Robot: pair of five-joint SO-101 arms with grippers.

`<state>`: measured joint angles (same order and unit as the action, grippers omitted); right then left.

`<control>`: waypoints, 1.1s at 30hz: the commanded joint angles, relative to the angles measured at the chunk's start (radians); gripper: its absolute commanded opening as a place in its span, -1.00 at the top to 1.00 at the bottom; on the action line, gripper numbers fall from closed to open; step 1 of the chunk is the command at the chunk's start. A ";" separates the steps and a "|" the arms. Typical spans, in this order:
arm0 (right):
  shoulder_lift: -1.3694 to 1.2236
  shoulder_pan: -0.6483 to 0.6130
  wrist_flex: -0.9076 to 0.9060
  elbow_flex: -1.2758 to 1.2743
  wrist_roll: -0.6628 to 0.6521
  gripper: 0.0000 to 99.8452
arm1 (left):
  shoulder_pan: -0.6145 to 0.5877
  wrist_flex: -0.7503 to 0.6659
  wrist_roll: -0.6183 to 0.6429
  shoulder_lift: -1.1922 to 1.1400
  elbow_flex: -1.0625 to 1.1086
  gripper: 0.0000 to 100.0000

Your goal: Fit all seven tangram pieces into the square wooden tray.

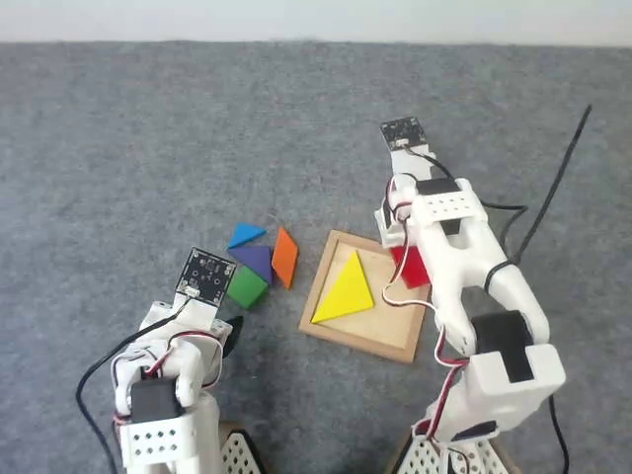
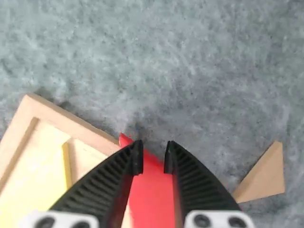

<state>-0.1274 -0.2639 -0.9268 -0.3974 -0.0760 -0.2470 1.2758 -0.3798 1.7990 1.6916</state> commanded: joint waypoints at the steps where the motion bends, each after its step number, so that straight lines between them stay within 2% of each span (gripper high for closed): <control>1: 0.153 -0.074 0.013 -0.081 -0.017 0.80 | 0.003 0.003 0.006 0.018 -0.008 0.43; 3: 0.249 -0.084 0.024 -0.138 -0.017 0.80 | 0.003 0.003 0.006 0.018 -0.008 0.43; 5: 0.366 -0.042 0.022 -0.175 -0.017 0.80 | 0.003 0.003 0.006 0.018 -0.008 0.43; 11: 0.705 0.177 0.015 -0.296 -0.011 0.80 | 0.003 0.003 0.006 0.018 -0.008 0.43; 15: 0.677 0.246 0.028 -0.353 -0.011 0.81 | 0.003 0.003 0.006 0.018 -0.008 0.43; 21: 0.455 0.255 -0.068 -0.344 -0.041 0.81 | 0.003 0.003 0.006 0.018 -0.008 0.43; 26: 0.427 0.231 -0.104 -0.342 -0.063 0.81 | 0.003 0.003 0.006 0.018 -0.008 0.43; 33: 0.420 0.093 -0.088 -0.341 -0.061 0.81 | 0.003 0.003 0.006 0.018 -0.008 0.43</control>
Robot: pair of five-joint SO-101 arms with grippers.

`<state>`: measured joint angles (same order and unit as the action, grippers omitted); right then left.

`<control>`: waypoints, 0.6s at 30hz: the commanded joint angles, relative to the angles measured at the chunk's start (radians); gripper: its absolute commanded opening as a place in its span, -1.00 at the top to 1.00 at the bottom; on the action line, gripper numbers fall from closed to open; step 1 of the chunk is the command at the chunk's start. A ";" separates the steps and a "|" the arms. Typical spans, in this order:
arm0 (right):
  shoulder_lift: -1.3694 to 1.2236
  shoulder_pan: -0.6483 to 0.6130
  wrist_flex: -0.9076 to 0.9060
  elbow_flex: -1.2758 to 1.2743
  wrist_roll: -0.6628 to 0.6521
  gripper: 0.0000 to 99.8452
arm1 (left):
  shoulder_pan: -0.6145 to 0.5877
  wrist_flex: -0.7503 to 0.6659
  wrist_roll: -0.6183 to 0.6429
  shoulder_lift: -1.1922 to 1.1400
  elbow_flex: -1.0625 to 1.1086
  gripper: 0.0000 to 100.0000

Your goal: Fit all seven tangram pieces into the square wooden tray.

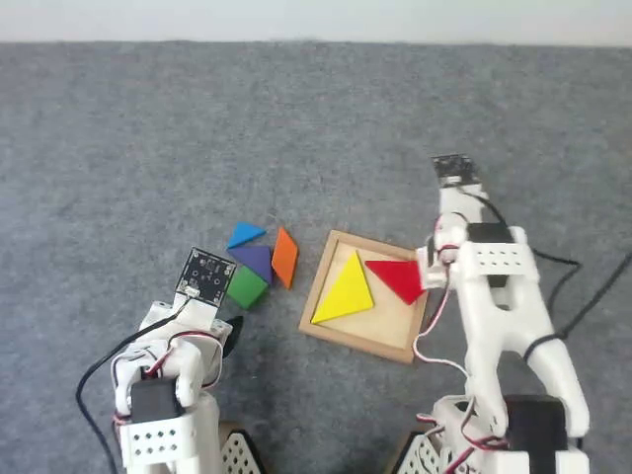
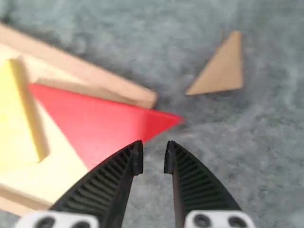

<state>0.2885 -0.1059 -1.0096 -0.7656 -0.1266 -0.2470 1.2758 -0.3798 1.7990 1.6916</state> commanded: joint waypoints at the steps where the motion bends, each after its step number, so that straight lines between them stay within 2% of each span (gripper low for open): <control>1: 0.004 -0.082 -0.001 0.029 -0.011 0.81 | 0.003 0.003 0.006 0.018 -0.008 0.43; 12: -0.064 -0.102 0.018 0.037 -0.009 0.81 | 0.003 0.003 0.006 0.018 -0.008 0.43; 18: -0.022 0.082 -0.007 0.049 0.020 0.81 | 0.003 0.003 0.006 0.018 -0.008 0.43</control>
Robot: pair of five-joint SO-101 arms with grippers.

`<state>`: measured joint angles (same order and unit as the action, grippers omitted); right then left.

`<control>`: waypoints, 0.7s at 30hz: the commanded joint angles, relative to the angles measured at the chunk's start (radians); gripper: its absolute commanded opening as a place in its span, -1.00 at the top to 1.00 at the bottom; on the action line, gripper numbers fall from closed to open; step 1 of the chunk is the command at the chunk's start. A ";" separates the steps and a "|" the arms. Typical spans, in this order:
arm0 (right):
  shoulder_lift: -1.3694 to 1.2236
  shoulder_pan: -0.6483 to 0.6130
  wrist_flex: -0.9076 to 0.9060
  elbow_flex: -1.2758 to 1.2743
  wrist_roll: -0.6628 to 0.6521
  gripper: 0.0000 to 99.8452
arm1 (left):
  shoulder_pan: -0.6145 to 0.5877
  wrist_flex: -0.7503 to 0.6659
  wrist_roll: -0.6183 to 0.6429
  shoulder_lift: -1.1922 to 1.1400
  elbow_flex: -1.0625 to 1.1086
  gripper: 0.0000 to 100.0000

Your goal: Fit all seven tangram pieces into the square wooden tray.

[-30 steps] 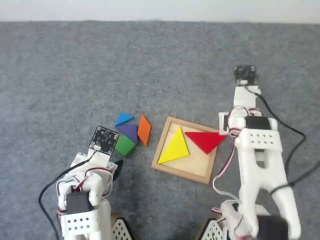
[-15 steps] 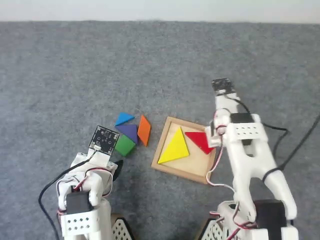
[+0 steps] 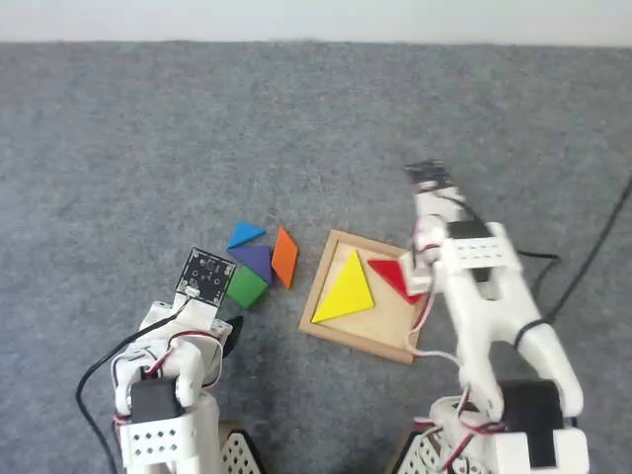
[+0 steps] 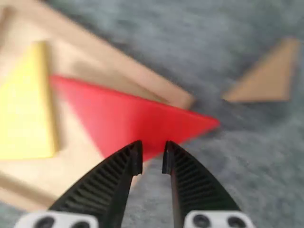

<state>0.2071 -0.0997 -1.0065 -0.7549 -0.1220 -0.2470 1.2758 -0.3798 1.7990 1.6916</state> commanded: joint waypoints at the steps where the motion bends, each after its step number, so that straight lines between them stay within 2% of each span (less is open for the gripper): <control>1: 0.085 0.088 -0.002 0.026 0.017 0.81 | 0.003 0.003 0.006 0.018 -0.008 0.43; 8: 0.223 0.094 0.050 -0.068 0.035 0.81 | 0.003 0.003 0.006 0.018 -0.008 0.43; 15: 0.054 0.139 0.048 -0.008 0.028 0.81 | 0.003 0.003 0.006 0.018 -0.008 0.43; 21: -0.067 0.021 0.030 0.052 0.009 0.81 | 0.003 0.003 0.006 0.018 -0.008 0.43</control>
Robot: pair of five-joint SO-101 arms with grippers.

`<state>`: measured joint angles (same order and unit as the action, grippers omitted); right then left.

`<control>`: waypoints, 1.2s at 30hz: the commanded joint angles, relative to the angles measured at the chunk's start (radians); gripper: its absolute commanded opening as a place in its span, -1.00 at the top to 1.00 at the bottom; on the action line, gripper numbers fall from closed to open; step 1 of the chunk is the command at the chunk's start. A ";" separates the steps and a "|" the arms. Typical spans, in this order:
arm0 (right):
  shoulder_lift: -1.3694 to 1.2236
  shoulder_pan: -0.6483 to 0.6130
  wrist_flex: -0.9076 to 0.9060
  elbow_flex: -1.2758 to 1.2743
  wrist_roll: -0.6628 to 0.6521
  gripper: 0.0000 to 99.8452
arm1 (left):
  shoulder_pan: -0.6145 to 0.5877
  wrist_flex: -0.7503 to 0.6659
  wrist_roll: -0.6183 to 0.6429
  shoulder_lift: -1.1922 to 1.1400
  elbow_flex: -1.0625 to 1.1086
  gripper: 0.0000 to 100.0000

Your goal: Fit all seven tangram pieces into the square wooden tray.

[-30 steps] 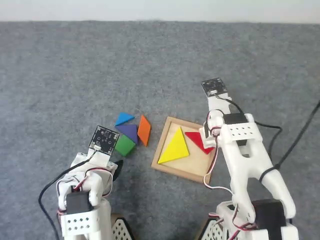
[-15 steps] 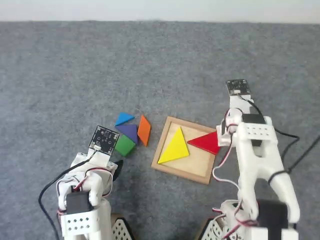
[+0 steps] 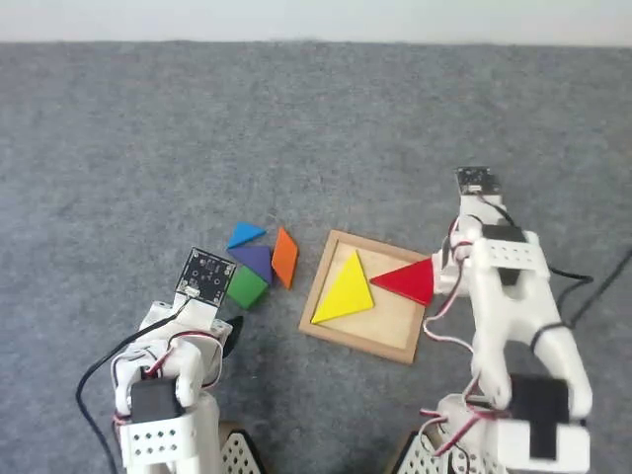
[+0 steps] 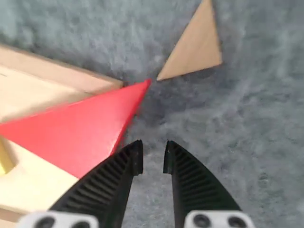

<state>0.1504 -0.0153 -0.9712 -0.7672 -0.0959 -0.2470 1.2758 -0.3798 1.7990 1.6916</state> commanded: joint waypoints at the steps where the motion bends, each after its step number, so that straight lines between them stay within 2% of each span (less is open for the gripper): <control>1: -0.010 -0.088 -0.005 0.068 -0.017 0.81 | 0.003 0.003 0.006 0.018 -0.008 0.43; 11: -0.021 -0.268 -0.002 0.133 -0.015 0.81 | 0.003 0.003 0.006 0.018 -0.008 0.43; 19: -0.093 -0.320 0.007 0.209 -0.012 0.81 | 0.003 0.003 0.006 0.018 -0.008 0.43; 22: -0.067 -0.294 -0.010 0.226 -0.011 0.81 | 0.003 0.003 0.006 0.018 -0.008 0.43; 28: 0.225 -0.139 -0.038 0.107 -0.015 0.80 | 0.003 0.003 0.006 0.018 -0.008 0.43; 36: 0.409 -0.165 0.001 -0.083 -0.018 0.80 | 0.003 0.003 0.006 0.018 -0.008 0.43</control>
<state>0.4849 -0.1642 -0.9897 -0.8378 -0.1005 -0.2470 1.2758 -0.3798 1.7990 1.6916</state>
